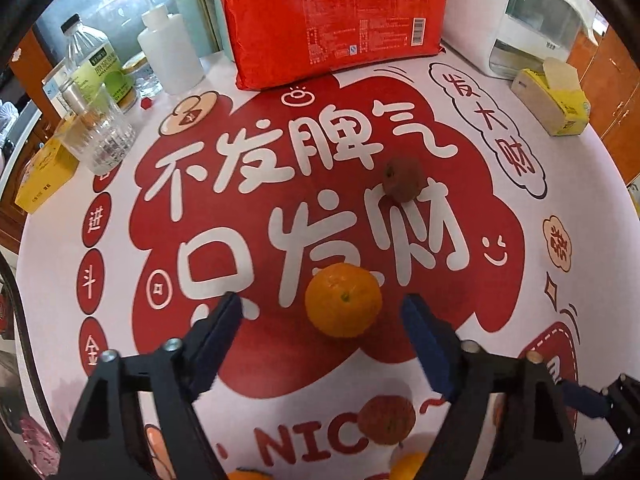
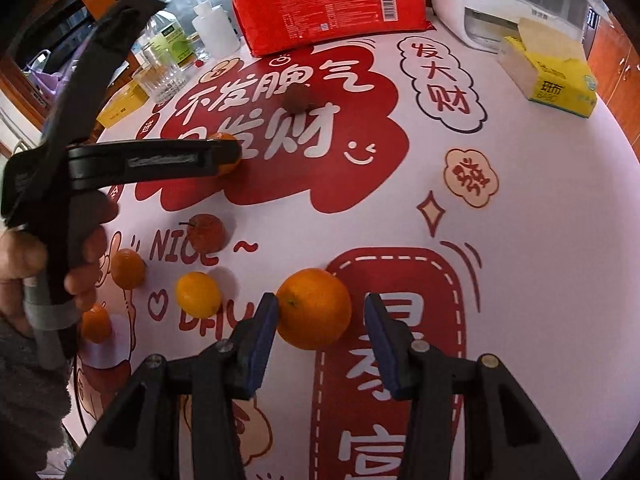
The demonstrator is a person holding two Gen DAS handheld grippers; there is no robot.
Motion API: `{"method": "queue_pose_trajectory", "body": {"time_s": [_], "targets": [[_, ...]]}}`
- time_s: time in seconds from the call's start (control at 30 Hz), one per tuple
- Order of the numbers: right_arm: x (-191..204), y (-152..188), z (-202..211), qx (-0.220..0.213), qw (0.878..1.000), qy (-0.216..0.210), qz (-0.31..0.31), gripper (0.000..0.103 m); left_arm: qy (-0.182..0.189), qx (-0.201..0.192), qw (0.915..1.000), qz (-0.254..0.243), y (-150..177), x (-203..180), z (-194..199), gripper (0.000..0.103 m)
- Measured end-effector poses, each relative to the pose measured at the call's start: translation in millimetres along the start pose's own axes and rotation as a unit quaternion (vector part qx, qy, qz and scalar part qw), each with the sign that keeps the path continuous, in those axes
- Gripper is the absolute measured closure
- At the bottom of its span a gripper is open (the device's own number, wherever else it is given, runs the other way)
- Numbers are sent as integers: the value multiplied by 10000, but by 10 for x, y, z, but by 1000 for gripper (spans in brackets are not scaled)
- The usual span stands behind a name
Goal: Organize fruits
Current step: 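Grasp a mandarin orange with the left tool while the right tool grasps another orange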
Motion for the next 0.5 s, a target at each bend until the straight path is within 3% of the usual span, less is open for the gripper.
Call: {"method": "queue_pose_trajectory", "body": {"time_s": [0.3,0.37,0.5], "targets": [[87,23,-110,60,9997,-194,110,58,144,59,9999,25,-10,-43,-140,55],[107,33,-131,83,9995,-281,109,63,214,50,9998,-4,-9,-71,-133,63],[123,35,-140,82,9994,-321,105,64,125,14,9999,-56,5,-101,-122,63]]}}
Point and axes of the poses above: each gripper's, at about its wrist camera, not at the fingertips, and z roughly against the way its jaws point, x to its left, y to its underside, the point moved 5 cm from there along -z, roughly the way its jaws point, and after that the axes turned 8 degrees about x, right-handed, at the moved point
